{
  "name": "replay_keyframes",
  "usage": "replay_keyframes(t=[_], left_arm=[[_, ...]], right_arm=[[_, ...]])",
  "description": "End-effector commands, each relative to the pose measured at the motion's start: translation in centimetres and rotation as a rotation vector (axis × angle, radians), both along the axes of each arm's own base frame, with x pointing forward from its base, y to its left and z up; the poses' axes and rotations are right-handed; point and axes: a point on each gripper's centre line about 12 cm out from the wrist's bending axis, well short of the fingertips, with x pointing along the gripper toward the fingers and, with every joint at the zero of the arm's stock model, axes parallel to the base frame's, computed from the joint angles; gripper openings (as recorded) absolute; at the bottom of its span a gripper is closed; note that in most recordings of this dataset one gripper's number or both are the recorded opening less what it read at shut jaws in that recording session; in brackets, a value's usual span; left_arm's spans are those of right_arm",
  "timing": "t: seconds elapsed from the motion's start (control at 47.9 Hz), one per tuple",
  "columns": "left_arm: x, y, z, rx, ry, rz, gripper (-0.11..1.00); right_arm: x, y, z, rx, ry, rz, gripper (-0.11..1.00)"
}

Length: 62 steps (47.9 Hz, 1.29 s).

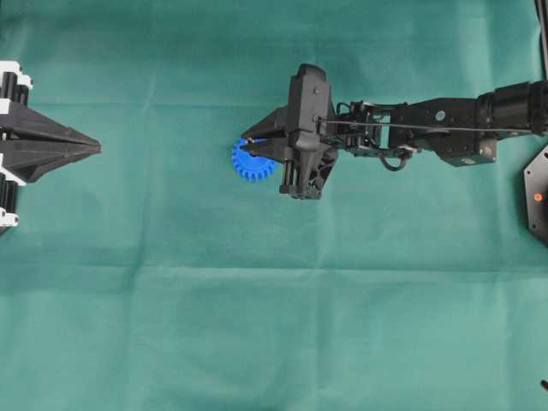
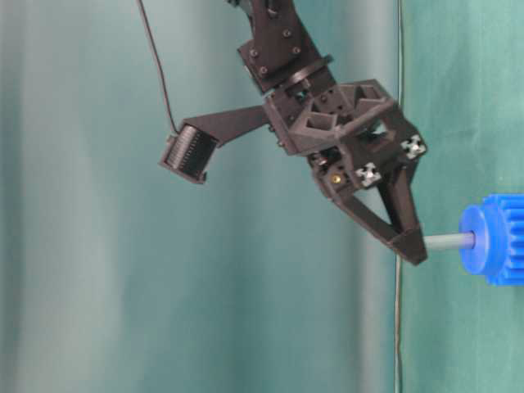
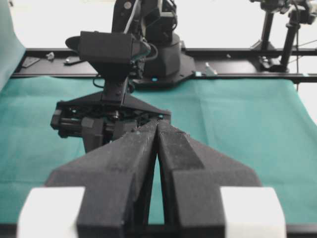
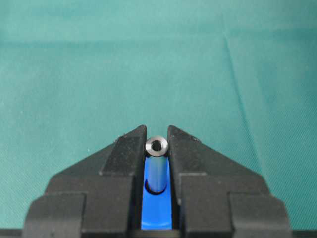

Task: Insert the shaft placed at a random location into the center hole of the small gear at another random location.
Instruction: 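Press the shaft down further into the gear hole with the right gripper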

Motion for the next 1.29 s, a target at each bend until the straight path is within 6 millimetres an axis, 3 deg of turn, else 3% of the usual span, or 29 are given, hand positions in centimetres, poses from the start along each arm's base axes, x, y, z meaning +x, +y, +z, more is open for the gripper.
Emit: replay_keyframes(t=[0.0,0.522,1.273], left_arm=[[0.2,0.0,0.7,0.003,-0.015,-0.001,0.00],[0.2,0.0,0.6,0.003,-0.014,-0.001,0.00],[0.2,0.0,0.4,0.004,-0.008,-0.002,0.00]], right_arm=[[0.7,-0.1,1.2,-0.018,-0.038,0.006,0.13],[0.7,-0.2,-0.9,-0.017,-0.021,0.004,0.13],[0.4,-0.1,-2.2,0.000,0.045,0.001,0.13]])
